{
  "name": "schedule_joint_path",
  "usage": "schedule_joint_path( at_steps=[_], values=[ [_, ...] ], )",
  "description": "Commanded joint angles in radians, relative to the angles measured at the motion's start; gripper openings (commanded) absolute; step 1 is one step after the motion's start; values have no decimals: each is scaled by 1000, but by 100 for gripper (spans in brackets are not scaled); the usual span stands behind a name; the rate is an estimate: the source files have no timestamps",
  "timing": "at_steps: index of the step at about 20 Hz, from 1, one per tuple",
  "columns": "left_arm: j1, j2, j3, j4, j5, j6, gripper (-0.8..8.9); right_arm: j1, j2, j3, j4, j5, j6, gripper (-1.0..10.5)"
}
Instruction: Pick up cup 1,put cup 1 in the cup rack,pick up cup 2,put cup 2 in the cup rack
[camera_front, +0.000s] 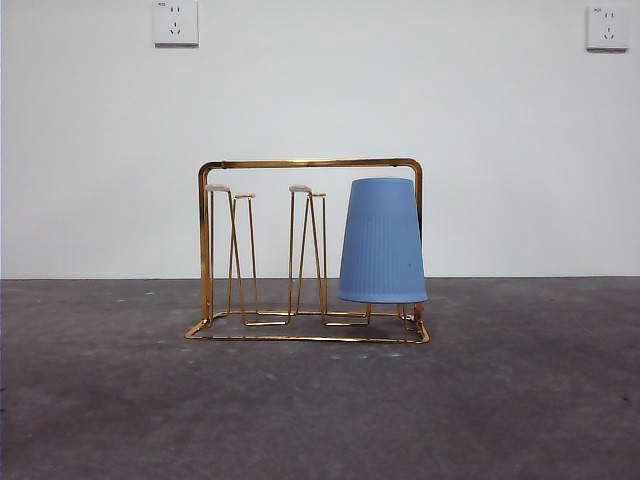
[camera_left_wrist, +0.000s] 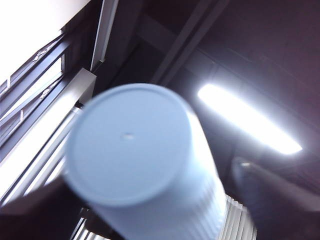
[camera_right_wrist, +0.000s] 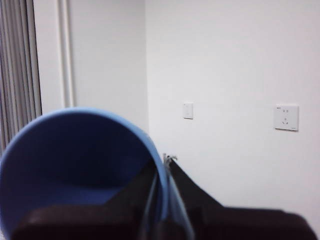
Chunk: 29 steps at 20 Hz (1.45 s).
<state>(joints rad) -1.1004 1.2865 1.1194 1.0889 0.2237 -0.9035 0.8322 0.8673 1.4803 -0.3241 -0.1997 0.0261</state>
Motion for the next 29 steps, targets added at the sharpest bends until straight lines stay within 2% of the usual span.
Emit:
schedule_joint_path(
  at_steps=[1,6,10,12,19,24,29],
  values=[
    [-1,-2,-3,30,12,-5,231,0,11,-4,-17,12,-4,-12],
    [0,-2,-3,26,12,-5,90,0,14,-4,-44,13,-4,-12],
    [0,-2,-3,26,12,-4,80,0,14,-4,-84,13,-5,-12],
    [0,-2,-3,26,11,-2,-18,0,14,-4,-108,12,-5,-12],
    [0,-2,-3,27,12,0,-7,0,13,-4,-200,13,-5,13],
    [14,-9,-3,26,12,1,-7,0,0,-4,-240,12,-3,162],
    [32,-22,-3,24,19,1,-7,0,-27,-4,-285,14,0,164]
  ],
)
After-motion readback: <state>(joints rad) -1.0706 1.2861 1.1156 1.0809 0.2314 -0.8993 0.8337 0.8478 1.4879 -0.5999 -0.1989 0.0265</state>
